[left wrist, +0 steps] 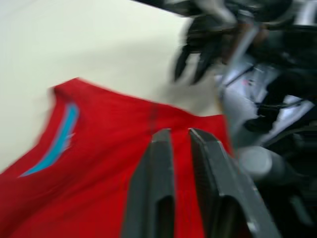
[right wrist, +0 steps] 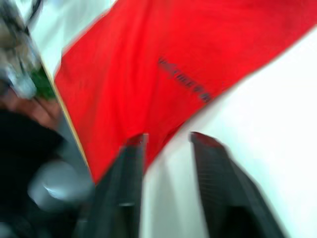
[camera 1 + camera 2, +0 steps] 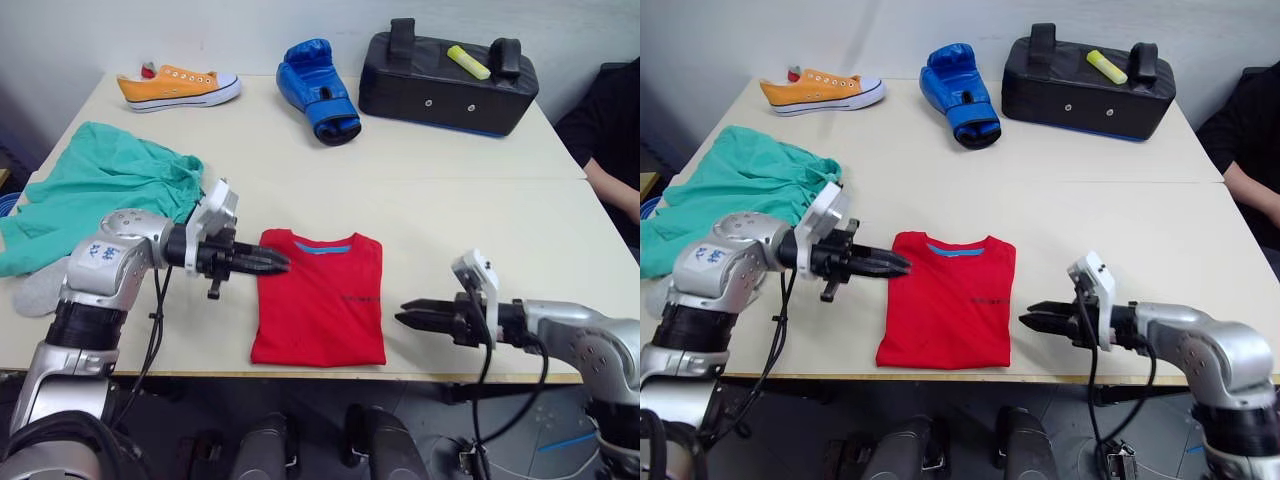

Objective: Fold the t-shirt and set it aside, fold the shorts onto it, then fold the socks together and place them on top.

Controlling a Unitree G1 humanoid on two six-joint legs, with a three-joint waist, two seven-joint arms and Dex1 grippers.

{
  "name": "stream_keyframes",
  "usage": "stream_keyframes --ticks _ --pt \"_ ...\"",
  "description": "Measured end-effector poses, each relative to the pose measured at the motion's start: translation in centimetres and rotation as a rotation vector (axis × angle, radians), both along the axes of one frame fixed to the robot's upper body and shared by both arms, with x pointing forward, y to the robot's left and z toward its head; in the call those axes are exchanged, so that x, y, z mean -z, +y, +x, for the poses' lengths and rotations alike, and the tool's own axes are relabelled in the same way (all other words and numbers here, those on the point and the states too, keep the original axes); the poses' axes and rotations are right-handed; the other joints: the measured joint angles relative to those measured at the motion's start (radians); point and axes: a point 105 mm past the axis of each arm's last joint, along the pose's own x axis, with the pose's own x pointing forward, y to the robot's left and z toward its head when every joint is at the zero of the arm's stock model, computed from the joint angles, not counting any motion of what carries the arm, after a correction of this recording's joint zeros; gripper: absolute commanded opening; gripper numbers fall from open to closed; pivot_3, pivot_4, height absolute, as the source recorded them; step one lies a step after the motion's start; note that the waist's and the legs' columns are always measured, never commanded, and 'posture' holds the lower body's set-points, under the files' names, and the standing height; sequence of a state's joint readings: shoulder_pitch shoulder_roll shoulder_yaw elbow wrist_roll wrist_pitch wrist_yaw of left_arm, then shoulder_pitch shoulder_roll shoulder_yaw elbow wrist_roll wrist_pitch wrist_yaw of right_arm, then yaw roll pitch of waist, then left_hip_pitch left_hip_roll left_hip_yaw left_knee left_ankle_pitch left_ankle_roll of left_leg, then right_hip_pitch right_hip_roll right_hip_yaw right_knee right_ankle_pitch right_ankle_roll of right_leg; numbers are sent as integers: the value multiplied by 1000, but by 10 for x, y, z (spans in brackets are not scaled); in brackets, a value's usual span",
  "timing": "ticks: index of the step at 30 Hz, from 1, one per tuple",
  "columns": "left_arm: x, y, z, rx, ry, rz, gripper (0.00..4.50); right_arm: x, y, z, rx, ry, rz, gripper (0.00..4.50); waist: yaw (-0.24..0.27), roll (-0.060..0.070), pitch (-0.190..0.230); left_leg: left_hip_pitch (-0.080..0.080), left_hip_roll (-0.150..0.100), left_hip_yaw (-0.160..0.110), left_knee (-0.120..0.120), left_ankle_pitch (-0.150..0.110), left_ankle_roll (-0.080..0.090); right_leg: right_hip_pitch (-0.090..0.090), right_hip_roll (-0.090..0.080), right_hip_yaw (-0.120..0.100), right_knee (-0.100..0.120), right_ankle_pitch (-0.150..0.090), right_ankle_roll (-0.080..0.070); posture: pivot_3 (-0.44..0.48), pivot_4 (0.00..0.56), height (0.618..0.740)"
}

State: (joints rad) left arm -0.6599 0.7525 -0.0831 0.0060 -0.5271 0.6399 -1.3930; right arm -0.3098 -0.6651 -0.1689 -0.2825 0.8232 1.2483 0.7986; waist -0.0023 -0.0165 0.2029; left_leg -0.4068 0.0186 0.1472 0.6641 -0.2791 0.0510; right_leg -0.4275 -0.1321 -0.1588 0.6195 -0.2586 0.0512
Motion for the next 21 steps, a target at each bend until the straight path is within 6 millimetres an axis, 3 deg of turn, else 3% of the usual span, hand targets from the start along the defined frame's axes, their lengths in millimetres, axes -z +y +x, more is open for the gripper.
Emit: stream_keyframes --ticks 5,9,18,21 --pt "-5 -7 -12 30 -79 17 3173 9 7 9 13 166 43 4478 4 2 1 -1 0 0 0 0 1 0 0 0 0 0 0 0 150 740" --pt "-9 -10 -17 23 -113 9 4453 9 22 11 -44 212 68 4500 0 1 1 0 -1 1 0 0 2 0 0 0 0 0 1 0 150 740" --pt "-11 -14 -19 -10 -148 0 4484 8 74 33 -138 210 131 4500 -21 1 1 0 0 2 0 1 0 0 2 0 2 0 0 0 150 740" --pt "-11 -14 -18 -20 -151 0 4500 10 79 41 -119 219 153 3861 -25 1 0 1 0 2 0 2 0 0 2 1 2 0 0 0 150 740"
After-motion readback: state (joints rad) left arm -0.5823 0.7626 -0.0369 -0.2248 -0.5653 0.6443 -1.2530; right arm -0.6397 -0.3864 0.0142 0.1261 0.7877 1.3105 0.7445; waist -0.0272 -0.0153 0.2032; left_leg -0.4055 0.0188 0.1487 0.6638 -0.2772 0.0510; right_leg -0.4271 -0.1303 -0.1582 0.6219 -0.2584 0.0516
